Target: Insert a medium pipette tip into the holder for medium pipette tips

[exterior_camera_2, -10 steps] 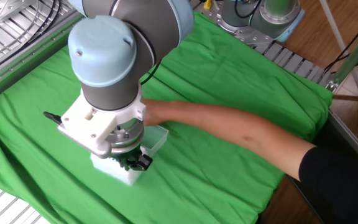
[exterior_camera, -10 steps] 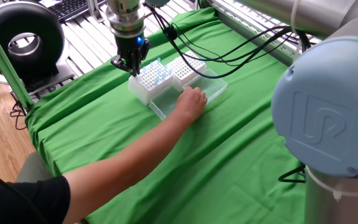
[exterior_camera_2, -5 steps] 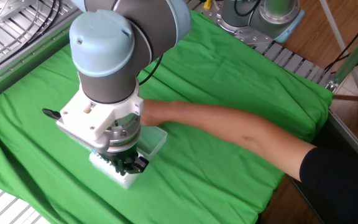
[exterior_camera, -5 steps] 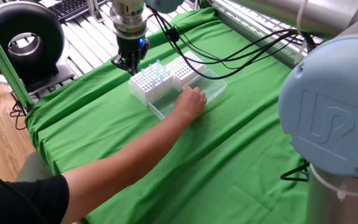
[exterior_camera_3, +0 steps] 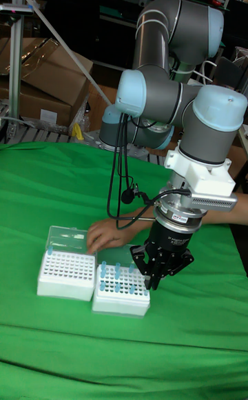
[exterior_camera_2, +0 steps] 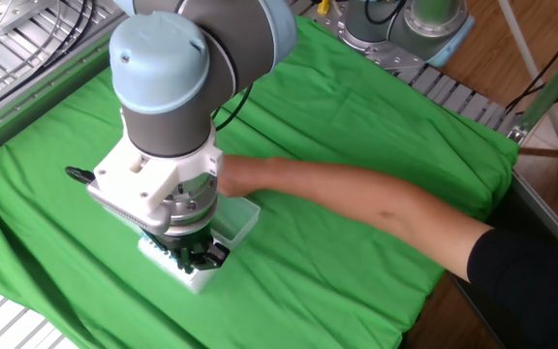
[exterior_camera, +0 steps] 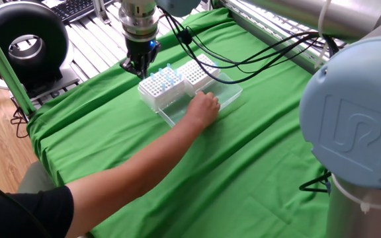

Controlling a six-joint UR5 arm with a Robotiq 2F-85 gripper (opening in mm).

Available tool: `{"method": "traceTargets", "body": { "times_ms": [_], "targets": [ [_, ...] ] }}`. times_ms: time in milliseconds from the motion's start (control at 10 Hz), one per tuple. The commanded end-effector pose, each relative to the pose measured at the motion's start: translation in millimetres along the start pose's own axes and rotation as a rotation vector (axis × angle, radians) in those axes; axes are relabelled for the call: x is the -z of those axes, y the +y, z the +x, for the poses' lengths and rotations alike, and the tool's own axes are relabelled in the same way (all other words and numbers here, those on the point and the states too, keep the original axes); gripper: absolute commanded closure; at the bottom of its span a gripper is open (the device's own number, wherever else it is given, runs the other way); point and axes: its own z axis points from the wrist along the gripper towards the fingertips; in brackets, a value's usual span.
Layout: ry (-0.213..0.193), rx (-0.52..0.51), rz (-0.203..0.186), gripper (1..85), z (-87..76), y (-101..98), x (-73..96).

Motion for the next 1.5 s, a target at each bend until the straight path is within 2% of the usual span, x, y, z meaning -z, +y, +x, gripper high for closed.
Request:
{"method": "traceTargets", "body": {
  "times_ms": [0,500,900,1100,1400],
  "targets": [
    [0.008,-0.002,-0.004,84.7,1.4,1.3,8.4],
    [0.048,0.008,-0.017,84.7,9.9,2.0,33.1],
    [0.093,0.043,0.005,84.7,25.5,-10.3,57.3],
    [0.126,0.098,0.050,84.7,38.9,-37.3,73.4],
    [0.110,0.168,0.054,84.7,59.9,-73.8,82.9]
  ]
}}
